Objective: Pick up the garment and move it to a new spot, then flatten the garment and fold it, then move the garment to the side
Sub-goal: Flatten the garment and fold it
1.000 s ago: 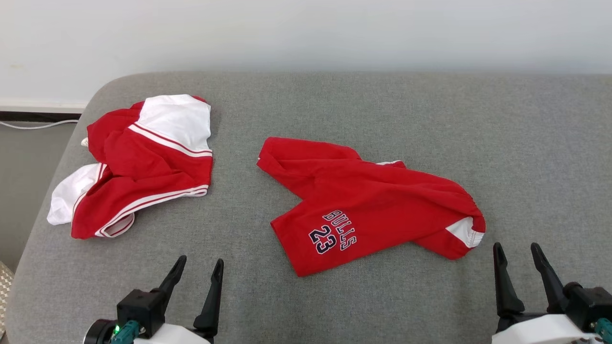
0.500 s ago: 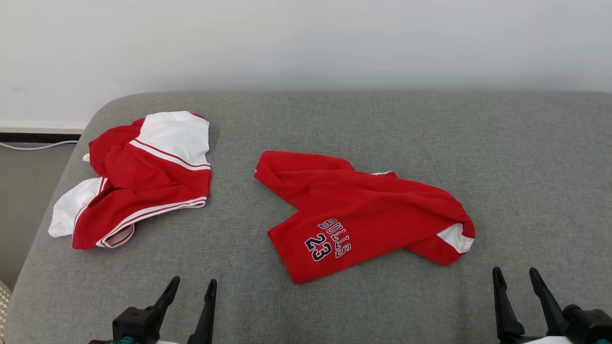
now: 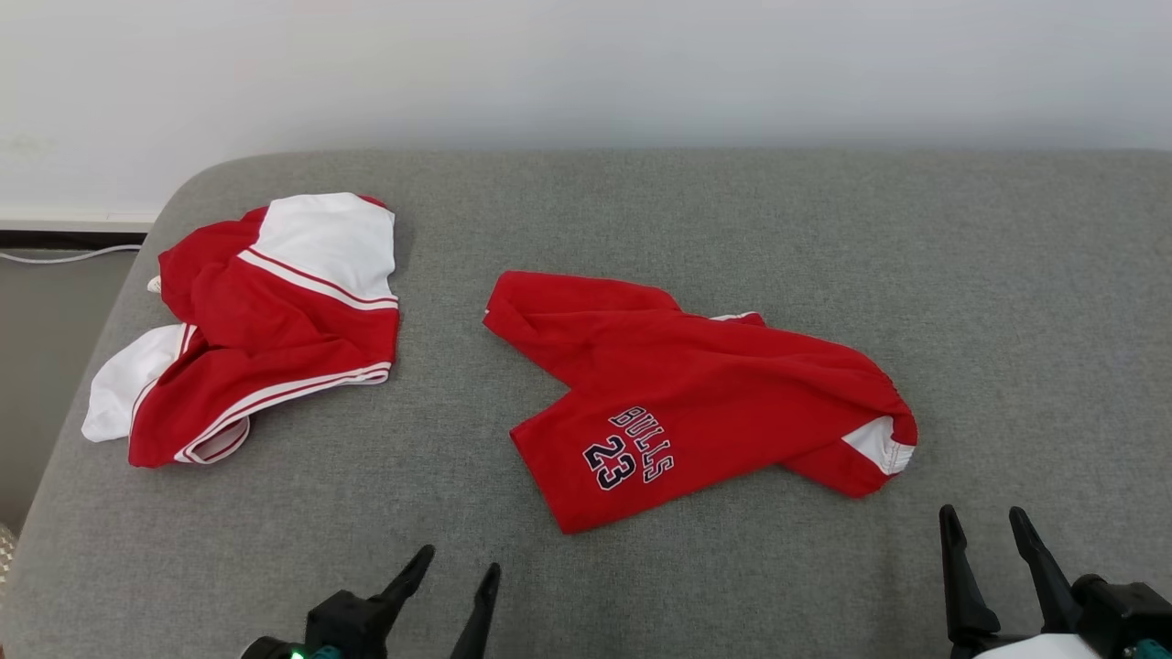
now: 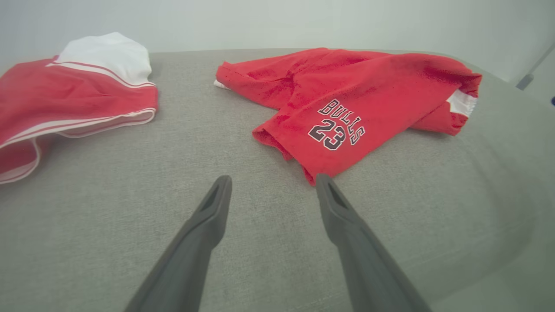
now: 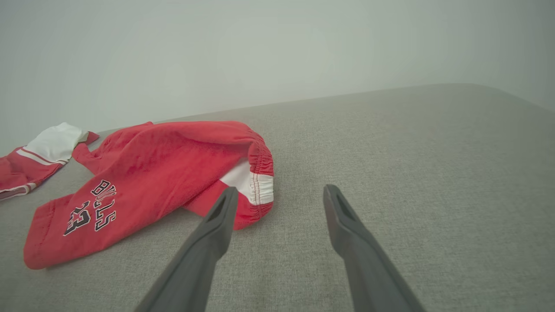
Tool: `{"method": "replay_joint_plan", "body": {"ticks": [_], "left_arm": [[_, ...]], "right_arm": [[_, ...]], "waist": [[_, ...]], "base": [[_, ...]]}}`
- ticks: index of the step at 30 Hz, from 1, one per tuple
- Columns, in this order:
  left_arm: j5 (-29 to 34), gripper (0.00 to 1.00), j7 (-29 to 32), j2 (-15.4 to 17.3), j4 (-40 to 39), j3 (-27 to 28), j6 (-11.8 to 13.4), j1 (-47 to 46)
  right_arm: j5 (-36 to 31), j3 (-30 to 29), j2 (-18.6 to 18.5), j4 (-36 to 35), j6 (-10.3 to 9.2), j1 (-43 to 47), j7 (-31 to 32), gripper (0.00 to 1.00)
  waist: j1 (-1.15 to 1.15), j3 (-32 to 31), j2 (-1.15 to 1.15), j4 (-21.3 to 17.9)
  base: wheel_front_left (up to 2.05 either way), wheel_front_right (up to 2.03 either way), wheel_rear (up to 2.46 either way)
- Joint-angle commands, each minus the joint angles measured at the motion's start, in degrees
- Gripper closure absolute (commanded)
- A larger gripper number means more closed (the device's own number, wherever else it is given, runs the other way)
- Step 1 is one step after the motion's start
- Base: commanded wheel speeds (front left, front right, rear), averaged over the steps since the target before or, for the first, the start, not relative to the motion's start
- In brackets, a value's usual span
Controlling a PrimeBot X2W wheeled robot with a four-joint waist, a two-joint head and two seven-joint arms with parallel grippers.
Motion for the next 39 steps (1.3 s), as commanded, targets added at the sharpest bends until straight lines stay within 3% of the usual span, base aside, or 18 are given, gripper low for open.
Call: {"method": "replay_joint_plan", "body": {"ticks": [1,14,27,39], "left_arm": [[0.9,0.00,0.2,0.3,-0.2,1.0,-1.1,-3.9],[2.9,0.00,-0.7,-6.3,15.2,-4.9,-11.4,-14.1],[3.8,0.00,-3.5,-9.6,23.8,-4.9,-15.9,-19.5],[6.3,0.00,-4.3,-11.2,25.8,-4.3,-17.9,-21.9]], "right_arm": [[0.0,1.6,-0.7,-0.6,0.00,-2.6,-0.7,0.00],[-1.0,5.4,-0.7,4.6,0.00,-10.6,-0.7,0.00],[-1.3,6.0,-0.7,7.4,0.00,-15.4,-0.7,0.00],[-1.2,6.7,-0.7,9.4,0.00,-18.7,-0.7,0.00]], "waist": [[0.00,0.6,0.00,-0.2],[0.00,6.8,0.00,-2.3],[0.00,11.8,0.00,-3.0],[0.00,14.5,0.00,-2.9]], "base": [[0.00,0.00,0.00],[0.00,0.00,0.00],[0.00,0.00,0.00],[0.00,0.00,0.00]]}}
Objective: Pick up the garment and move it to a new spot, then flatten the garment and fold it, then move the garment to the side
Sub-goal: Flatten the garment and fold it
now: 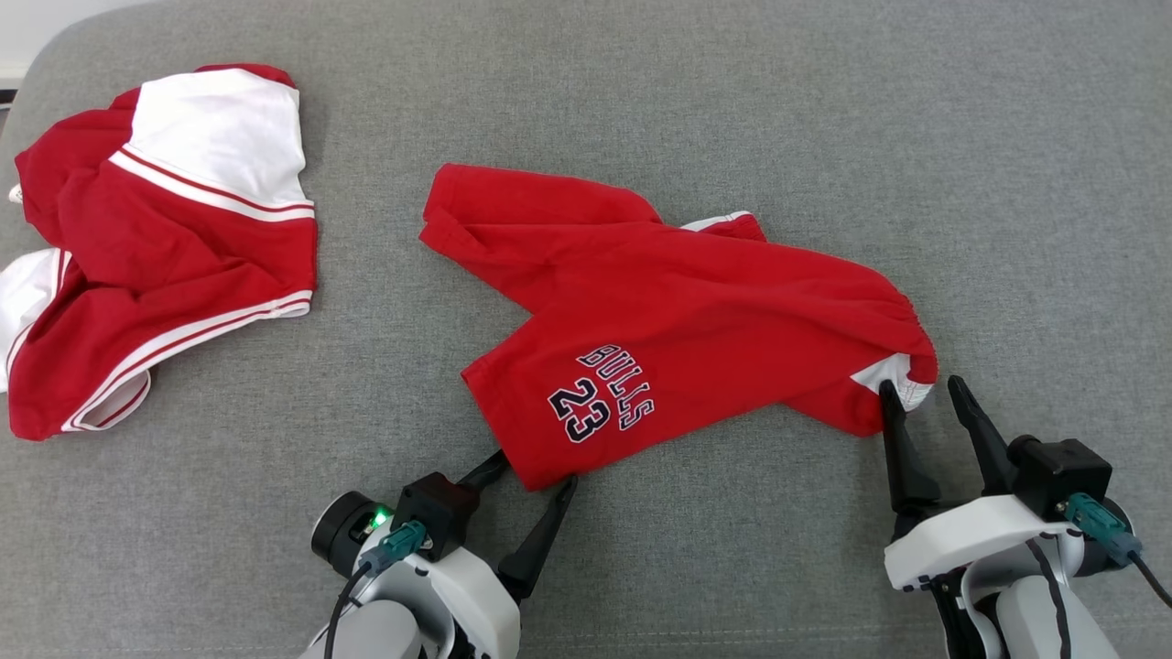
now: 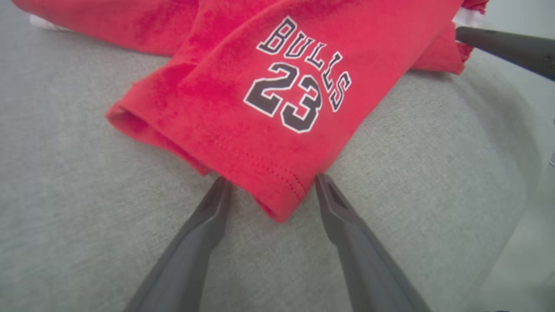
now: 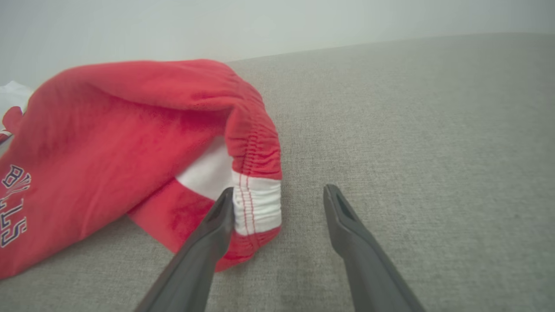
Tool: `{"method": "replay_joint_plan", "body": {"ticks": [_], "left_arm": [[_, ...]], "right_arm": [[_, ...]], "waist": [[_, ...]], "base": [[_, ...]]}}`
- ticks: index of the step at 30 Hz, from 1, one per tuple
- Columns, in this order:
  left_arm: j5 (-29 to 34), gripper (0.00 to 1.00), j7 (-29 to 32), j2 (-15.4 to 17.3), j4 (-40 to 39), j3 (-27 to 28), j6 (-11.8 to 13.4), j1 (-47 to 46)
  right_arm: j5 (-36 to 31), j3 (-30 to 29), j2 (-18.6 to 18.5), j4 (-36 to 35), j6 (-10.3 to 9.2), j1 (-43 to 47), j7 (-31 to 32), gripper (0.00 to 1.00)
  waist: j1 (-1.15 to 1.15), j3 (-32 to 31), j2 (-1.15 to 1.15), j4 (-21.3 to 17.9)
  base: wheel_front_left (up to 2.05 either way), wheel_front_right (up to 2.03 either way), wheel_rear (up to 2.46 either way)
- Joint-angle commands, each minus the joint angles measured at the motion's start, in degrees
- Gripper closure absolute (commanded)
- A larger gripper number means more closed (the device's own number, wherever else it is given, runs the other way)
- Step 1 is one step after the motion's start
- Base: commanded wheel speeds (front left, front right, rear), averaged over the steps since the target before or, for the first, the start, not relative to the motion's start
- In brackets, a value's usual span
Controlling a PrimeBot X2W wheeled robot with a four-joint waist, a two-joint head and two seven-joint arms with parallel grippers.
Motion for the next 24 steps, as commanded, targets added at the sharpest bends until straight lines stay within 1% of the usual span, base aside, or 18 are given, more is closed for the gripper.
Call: {"method": "replay_joint_plan", "body": {"ticks": [1,4,5,6,7,8,9,13,17,21,24], "left_arm": [[0.7,0.00,-0.3,0.6,-0.5,1.9,-0.3,-1.9],[1.0,0.00,-0.3,0.4,-0.5,2.3,-0.6,-1.9],[1.2,0.04,-0.3,0.3,-0.5,2.4,-0.7,-1.9],[1.3,0.25,-0.3,0.2,-0.6,2.6,-0.9,-1.9],[1.4,0.53,-0.3,0.1,-0.7,2.7,-1.0,-1.8],[1.6,0.75,-0.3,0.0,-0.8,2.8,-1.2,-1.7],[1.7,1.00,-0.3,-0.1,-0.9,2.9,-1.4,-1.6],[2.1,1.00,-0.3,-0.1,-1.0,3.2,-1.8,-0.9],[1.7,1.00,-0.3,0.5,-2.0,3.5,-2.0,0.0],[0.6,1.00,0.4,1.6,-4.6,4.3,-1.6,0.9],[-0.9,1.00,1.8,3.8,-8.8,5.5,-0.7,2.5]], "right_arm": [[-0.4,1.5,-0.4,-0.8,0.00,-1.3,-0.7,0.00],[-0.3,2.1,-0.4,-0.5,0.00,-1.7,-0.7,0.00],[-0.2,2.5,-0.4,-0.4,0.00,-1.7,-0.7,0.00],[-0.1,2.6,-0.4,-0.5,0.00,-1.7,-0.7,0.00],[-0.1,2.7,-0.4,-0.6,0.00,-1.5,-0.7,0.52],[0.1,2.9,-0.4,-0.7,0.00,-1.3,-0.7,0.84],[0.3,3.1,-0.4,-0.7,0.00,-1.0,-0.7,1.00],[0.8,3.3,-0.4,-1.1,0.00,0.3,-0.7,1.00],[1.2,3.7,-0.4,-2.4,0.00,1.5,-0.7,1.00],[0.9,3.6,-0.4,-4.4,0.00,2.7,-0.7,1.00],[0.3,3.1,-0.4,-6.9,0.00,4.3,-0.7,1.00]], "waist": [[0.00,0.2,0.00,0.1],[0.00,0.4,0.00,0.2],[0.00,0.4,0.00,0.3],[0.00,0.4,0.00,0.3],[0.00,0.4,0.00,0.4],[0.00,0.4,0.00,0.4],[0.00,0.3,0.00,0.4],[0.00,-0.1,0.00,0.3],[0.00,-0.8,0.00,0.1],[0.00,-1.4,0.00,0.2],[0.00,-1.9,0.00,0.5]], "base": [[0.00,0.00,0.00],[0.00,0.00,0.00],[0.00,0.00,0.00],[0.00,0.00,0.00],[0.00,0.00,0.00],[0.00,0.00,0.00],[0.00,0.00,0.00],[0.00,0.00,0.00],[0.00,0.00,0.00],[0.00,0.00,0.00],[0.00,0.00,0.00]]}}
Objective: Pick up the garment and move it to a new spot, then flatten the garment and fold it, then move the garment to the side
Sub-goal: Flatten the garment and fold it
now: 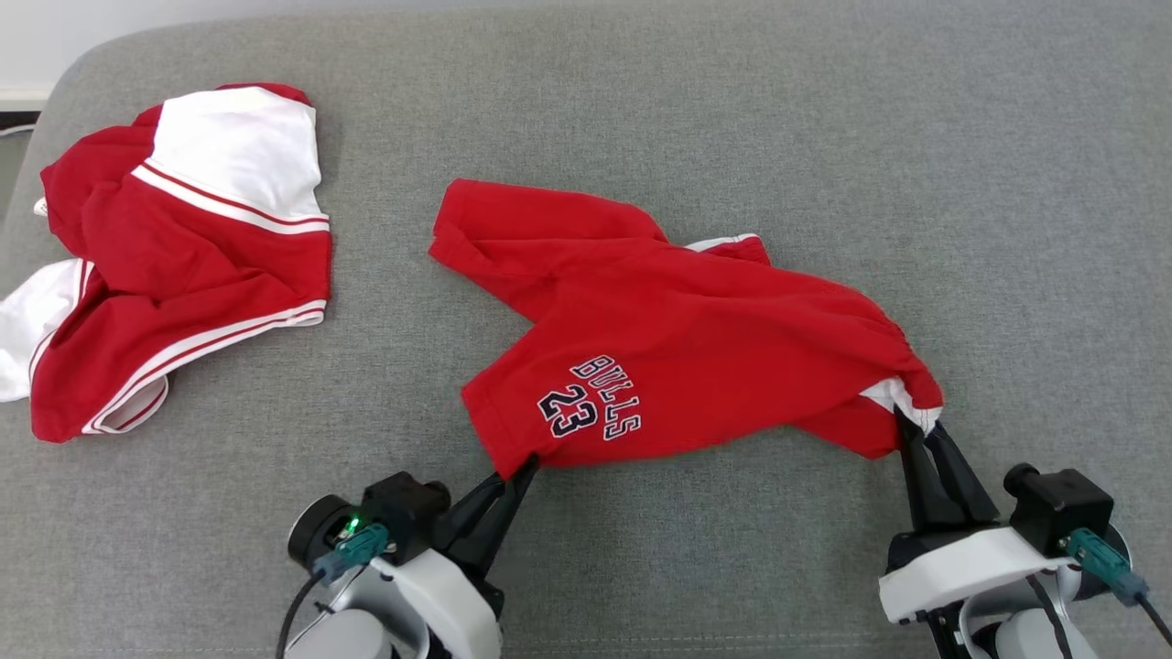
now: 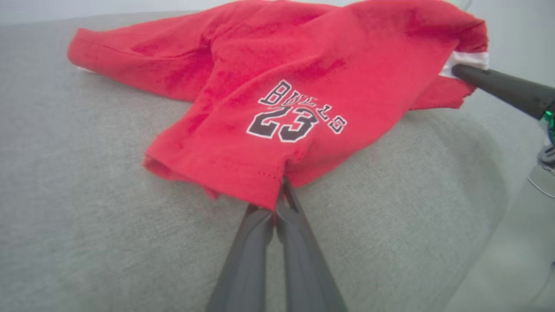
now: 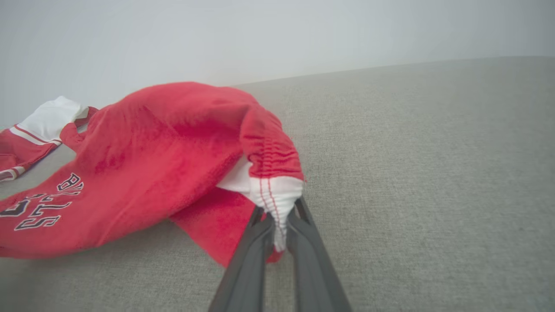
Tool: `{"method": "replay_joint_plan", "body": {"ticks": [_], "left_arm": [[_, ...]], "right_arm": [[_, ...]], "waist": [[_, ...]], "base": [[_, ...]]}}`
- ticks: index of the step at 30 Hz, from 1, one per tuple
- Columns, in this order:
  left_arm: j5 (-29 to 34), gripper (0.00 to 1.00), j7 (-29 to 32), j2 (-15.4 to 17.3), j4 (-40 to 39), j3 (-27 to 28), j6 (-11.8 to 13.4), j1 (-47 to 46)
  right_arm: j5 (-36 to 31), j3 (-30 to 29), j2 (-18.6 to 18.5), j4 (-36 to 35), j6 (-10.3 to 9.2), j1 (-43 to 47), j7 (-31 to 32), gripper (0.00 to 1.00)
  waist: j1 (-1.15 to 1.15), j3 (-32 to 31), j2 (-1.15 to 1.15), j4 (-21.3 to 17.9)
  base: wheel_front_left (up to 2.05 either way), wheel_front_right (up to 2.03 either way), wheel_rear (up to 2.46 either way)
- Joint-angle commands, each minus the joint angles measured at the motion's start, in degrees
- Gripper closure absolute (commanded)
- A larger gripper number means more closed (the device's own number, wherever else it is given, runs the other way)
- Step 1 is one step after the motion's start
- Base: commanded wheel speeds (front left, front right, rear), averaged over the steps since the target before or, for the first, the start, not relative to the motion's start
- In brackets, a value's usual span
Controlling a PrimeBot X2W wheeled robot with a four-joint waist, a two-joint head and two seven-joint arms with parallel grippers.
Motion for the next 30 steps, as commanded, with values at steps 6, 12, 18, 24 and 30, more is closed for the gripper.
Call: {"method": "replay_joint_plan", "body": {"ticks": [6,12,18,24,30], "left_arm": [[-3.5,1.00,3.4,7.9,-13.9,6.2,4.2,4.4],[-6.3,1.00,7.7,14.0,-26.9,10.6,6.4,5.1],[-13.6,1.00,14.5,15.2,-26.6,14.6,1.3,-5.5],[-24.8,1.00,27.6,12.0,-10.6,17.0,-5.0,-27.5],[-28.9,1.00,29.8,9.2,8.5,22.6,-6.2,-51.8]], "right_arm": [[-0.3,0.5,-0.9,-8.7,0.00,4.2,1.6,1.00],[2.3,1.5,-2.3,-17.5,0.00,3.3,7.0,1.00],[4.8,5.1,-5.3,-16.4,0.00,-10.1,12.6,1.00],[8.1,10.1,-6.6,-1.3,0.00,-35.5,15.3,1.00],[8.4,10.8,-2.7,17.9,0.00,-62.3,8.8,1.00]], "waist": [[0.00,-0.8,0.00,0.9],[0.00,0.2,0.00,1.4],[0.00,3.5,0.00,1.1],[0.00,8.9,0.00,-0.5],[0.00,13.5,0.00,-3.5]], "base": [[0.00,0.00,0.00],[0.00,0.00,0.00],[0.00,0.00,0.00],[0.00,0.00,0.00],[0.00,0.00,0.00]]}}
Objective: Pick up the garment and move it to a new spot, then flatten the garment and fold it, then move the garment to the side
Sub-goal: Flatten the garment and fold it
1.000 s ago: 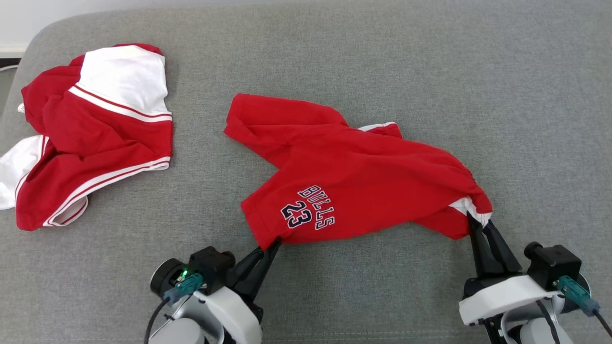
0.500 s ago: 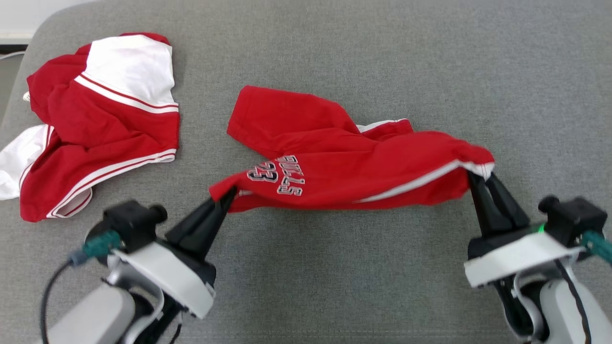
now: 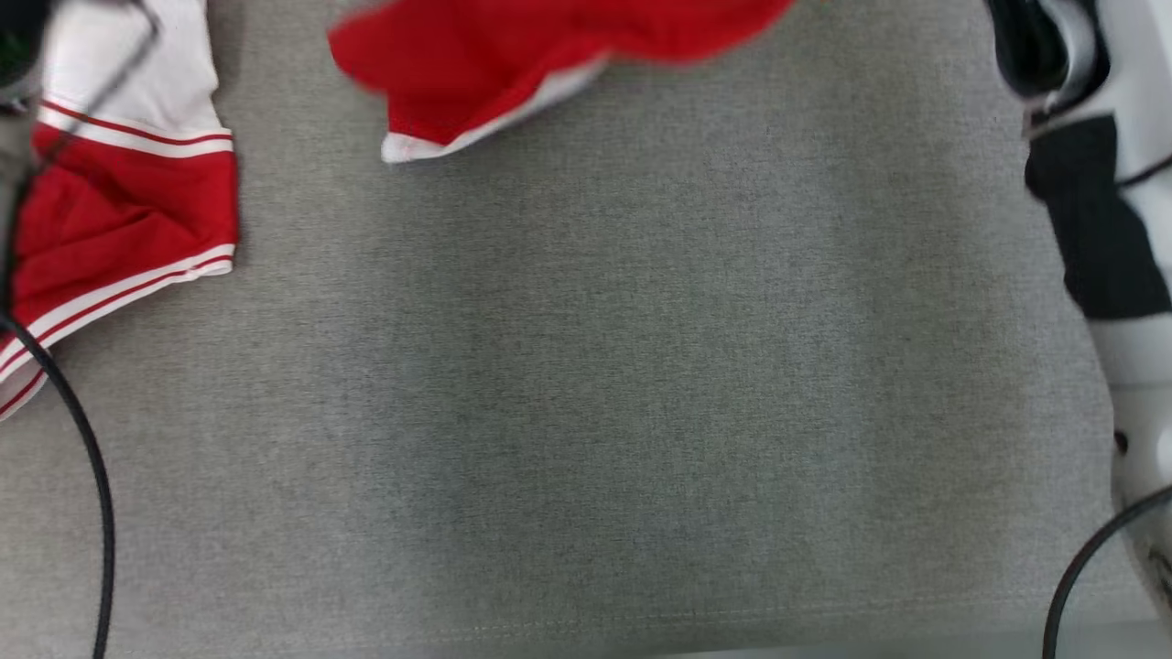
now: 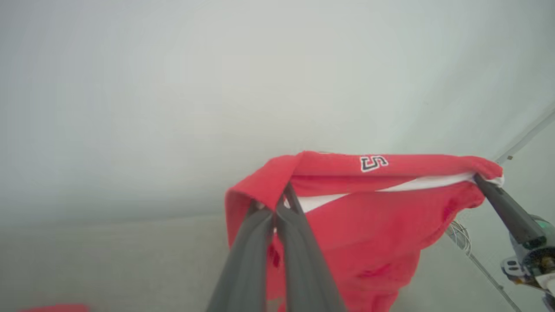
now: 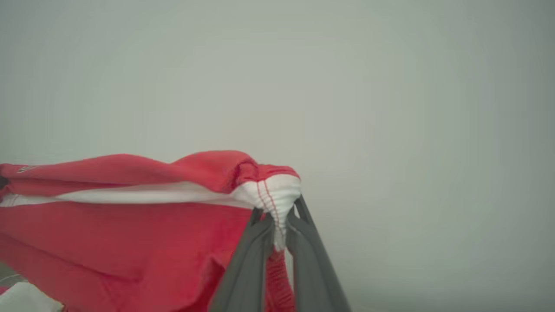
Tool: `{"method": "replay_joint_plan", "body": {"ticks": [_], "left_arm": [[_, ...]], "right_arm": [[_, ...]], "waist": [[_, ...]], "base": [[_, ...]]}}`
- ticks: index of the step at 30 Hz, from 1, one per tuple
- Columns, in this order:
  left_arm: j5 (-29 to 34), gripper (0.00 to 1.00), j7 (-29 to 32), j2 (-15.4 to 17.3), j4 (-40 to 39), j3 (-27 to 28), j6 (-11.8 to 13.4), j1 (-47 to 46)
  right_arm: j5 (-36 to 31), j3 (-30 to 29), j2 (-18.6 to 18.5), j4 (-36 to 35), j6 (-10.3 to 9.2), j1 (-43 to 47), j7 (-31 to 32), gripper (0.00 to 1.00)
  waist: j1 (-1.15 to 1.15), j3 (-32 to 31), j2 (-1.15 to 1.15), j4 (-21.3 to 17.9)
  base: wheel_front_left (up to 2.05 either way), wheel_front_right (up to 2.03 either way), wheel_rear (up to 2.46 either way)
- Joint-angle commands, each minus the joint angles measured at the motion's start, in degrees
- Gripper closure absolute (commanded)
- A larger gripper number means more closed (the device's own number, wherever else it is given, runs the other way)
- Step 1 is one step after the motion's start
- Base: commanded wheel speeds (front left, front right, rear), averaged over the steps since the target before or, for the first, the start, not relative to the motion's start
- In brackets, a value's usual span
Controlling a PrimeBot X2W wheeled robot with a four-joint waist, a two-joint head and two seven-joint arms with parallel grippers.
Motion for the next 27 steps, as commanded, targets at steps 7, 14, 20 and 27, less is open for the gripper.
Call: {"method": "replay_joint_plan", "body": {"ticks": [7,14,20,27], "left_arm": [[5.0,1.00,-9.0,1.6,4.7,-0.4,-1.3,-15.1],[2.3,1.00,-18.4,1.5,-5.4,-8.8,-1.4,2.8],[1.7,1.00,-26.3,1.1,-7.6,-13.7,-1.4,19.8],[6.4,1.00,-30.5,2.6,-11.0,-16.7,1.2,29.3]], "right_arm": [[-4.6,-1.4,2.7,12.0,0.00,-13.2,-9.3,1.00],[-1.7,7.8,1.5,12.6,0.00,0.6,-10.0,1.00],[3.4,11.0,-3.0,6.5,0.00,18.3,-10.1,1.00],[4.7,9.0,-6.6,-2.8,0.00,33.7,-10.2,1.00]], "waist": [[0.00,3.0,0.00,-1.9],[0.00,3.1,0.00,1.2],[0.00,1.4,0.00,2.9],[0.00,-2.6,0.00,3.3]], "base": [[0.00,0.00,0.00],[0.00,0.00,0.00],[0.00,0.00,0.00],[0.00,0.00,0.00]]}}
